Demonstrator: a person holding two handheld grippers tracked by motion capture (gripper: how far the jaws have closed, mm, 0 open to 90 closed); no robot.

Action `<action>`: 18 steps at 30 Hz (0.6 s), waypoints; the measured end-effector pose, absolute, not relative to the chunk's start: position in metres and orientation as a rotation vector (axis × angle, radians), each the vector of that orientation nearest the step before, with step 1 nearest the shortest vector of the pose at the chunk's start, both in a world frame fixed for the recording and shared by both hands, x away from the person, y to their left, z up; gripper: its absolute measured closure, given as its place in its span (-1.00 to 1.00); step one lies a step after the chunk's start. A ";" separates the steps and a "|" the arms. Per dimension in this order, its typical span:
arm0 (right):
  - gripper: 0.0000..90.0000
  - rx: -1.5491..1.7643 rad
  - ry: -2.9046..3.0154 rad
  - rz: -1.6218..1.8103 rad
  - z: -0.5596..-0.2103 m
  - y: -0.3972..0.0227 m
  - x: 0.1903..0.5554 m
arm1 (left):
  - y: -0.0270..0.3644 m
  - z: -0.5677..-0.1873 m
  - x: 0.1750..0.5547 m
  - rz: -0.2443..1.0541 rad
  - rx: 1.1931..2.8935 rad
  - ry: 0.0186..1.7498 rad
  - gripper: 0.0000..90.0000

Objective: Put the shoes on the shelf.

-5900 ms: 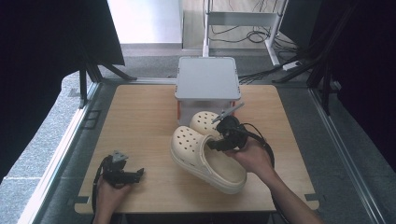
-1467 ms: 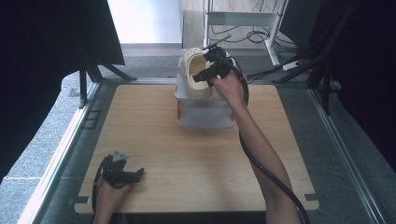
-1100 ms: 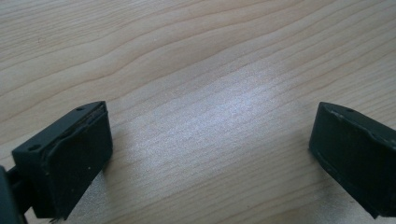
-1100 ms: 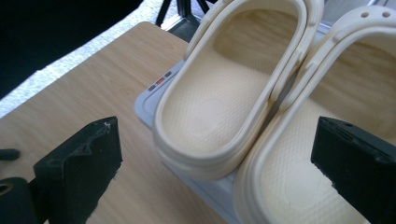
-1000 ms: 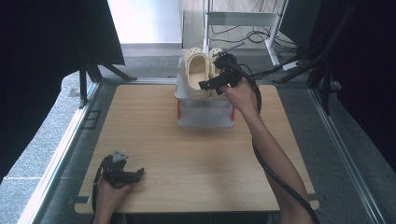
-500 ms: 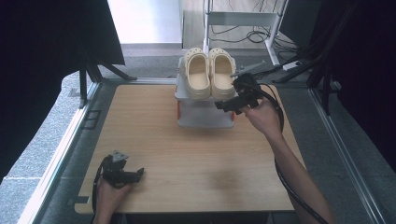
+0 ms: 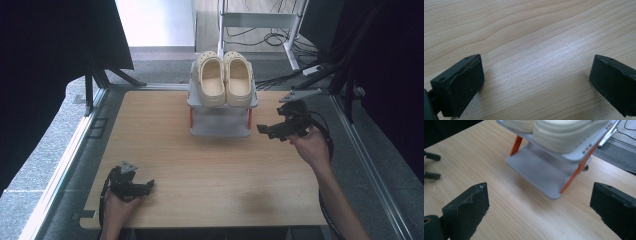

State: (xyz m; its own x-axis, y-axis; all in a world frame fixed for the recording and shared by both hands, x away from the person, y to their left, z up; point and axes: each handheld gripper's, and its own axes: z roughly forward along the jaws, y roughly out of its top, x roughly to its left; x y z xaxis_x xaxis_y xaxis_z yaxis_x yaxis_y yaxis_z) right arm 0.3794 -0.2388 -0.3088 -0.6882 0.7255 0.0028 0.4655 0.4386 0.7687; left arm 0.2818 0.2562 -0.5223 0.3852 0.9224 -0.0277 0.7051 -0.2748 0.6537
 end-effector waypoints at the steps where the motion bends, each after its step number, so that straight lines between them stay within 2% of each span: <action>1: -0.97 1.025 2.364 1.106 -0.311 -0.243 0.377 | 0.256 -0.522 0.282 0.485 2.066 1.391 -1.00; 13: -0.97 1.074 2.346 1.121 -0.353 -0.275 0.357 | 0.256 -0.522 0.282 0.487 2.067 1.393 -1.00; 18: -0.96 1.116 2.344 1.148 -0.390 -0.281 0.347 | 0.256 -0.522 0.282 0.484 2.061 1.395 -1.00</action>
